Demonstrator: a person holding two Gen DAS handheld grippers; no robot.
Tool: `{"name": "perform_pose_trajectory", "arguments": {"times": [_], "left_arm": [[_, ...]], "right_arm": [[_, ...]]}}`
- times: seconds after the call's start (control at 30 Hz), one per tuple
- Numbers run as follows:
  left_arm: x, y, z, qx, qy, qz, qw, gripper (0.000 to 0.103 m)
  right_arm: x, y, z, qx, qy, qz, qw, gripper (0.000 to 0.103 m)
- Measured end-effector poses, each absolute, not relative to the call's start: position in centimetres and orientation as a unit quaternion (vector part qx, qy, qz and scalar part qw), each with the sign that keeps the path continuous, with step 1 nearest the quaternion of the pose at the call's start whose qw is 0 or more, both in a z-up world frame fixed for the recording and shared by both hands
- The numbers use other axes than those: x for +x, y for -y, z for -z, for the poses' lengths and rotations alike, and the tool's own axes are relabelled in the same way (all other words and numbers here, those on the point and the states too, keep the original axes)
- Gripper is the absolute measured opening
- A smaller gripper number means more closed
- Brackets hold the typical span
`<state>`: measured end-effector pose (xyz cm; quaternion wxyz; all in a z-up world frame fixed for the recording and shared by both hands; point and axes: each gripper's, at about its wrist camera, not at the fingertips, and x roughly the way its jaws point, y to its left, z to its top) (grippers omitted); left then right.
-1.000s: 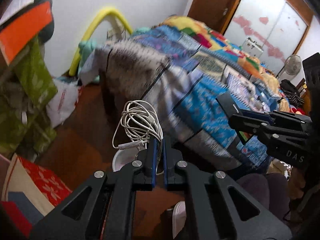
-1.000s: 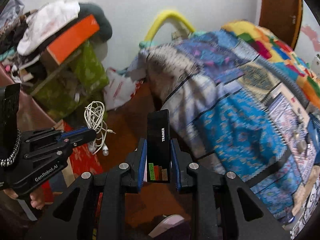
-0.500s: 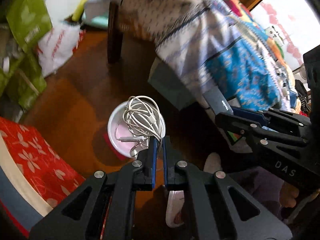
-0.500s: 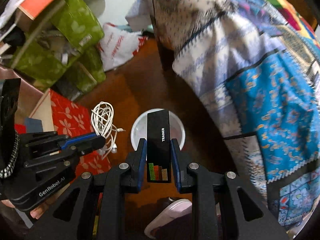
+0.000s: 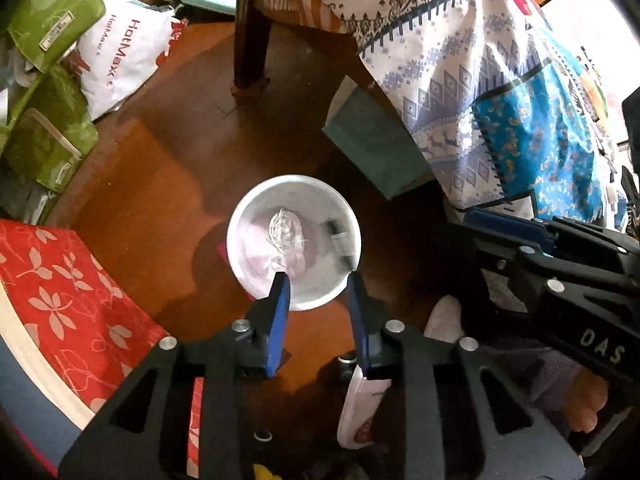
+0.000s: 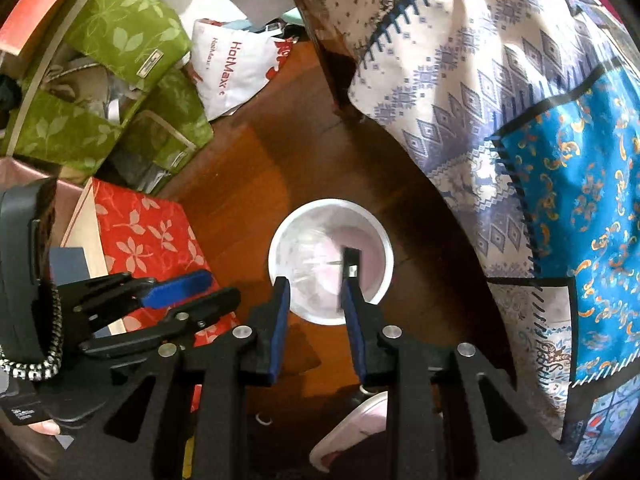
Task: Collect trash
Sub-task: 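Open the left tool over the bin while the right tool releases the box, then move both empty tools back over the items on the quilt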
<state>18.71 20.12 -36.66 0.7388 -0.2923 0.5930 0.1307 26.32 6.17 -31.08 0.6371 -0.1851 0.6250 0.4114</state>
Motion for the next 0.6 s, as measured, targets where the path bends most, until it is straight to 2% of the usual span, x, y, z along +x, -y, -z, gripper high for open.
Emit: {"name": "perform_pose_trajectory", "arguments": {"times": [0.27, 0.6], "left_arm": [[17.8, -20.1, 33.9, -0.277, -0.573, -0.144, 0.758, 0.028], [15.9, -17.5, 24.9, -0.234, -0.494, -0.16, 0.822, 0.028]], "right_arm": [[26.3, -4.3, 29.2, -0.178, -0.609, -0.412, 0.653, 0.027], [25.1, -0.4, 21.5, -0.168, -0.517, -0.422, 0.726, 0.027]]}}
